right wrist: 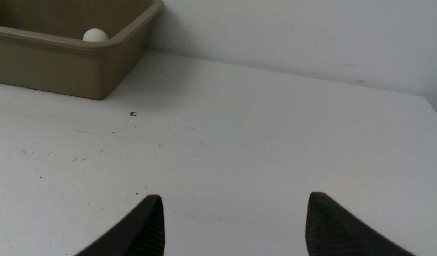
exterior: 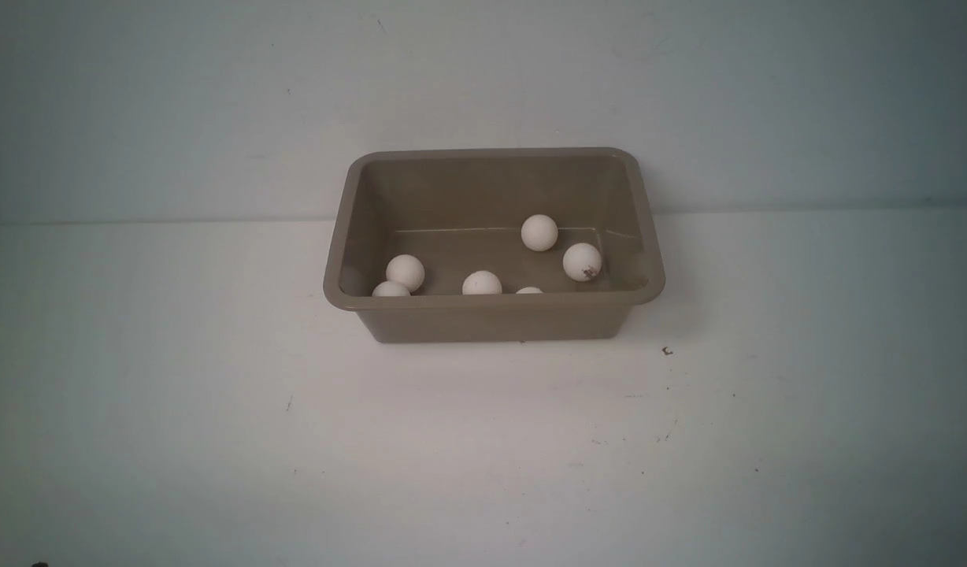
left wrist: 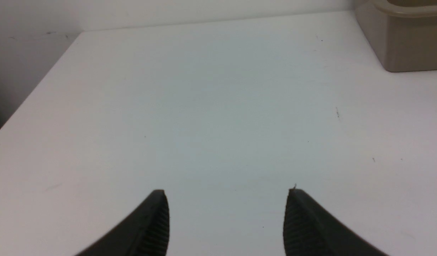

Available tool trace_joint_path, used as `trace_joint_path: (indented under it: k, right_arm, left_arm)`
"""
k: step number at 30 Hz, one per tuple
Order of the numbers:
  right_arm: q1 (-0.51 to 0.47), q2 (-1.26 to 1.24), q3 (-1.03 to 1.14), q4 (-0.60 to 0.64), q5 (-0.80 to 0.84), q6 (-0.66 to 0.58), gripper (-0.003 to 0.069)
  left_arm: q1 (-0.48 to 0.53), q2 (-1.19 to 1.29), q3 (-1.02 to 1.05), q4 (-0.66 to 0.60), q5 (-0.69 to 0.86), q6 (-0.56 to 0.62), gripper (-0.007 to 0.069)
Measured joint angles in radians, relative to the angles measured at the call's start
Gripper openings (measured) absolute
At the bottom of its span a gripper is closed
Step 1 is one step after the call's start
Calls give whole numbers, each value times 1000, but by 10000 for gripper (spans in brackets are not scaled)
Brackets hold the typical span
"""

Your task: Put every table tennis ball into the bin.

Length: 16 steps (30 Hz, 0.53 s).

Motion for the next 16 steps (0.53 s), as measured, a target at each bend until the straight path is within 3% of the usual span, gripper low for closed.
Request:
trace_joint_path:
  k: [16]
  right_arm:
    - [0,0,0,0,0,0,482]
  left_arm:
    - [-17,0,0,-1,-1,0,394]
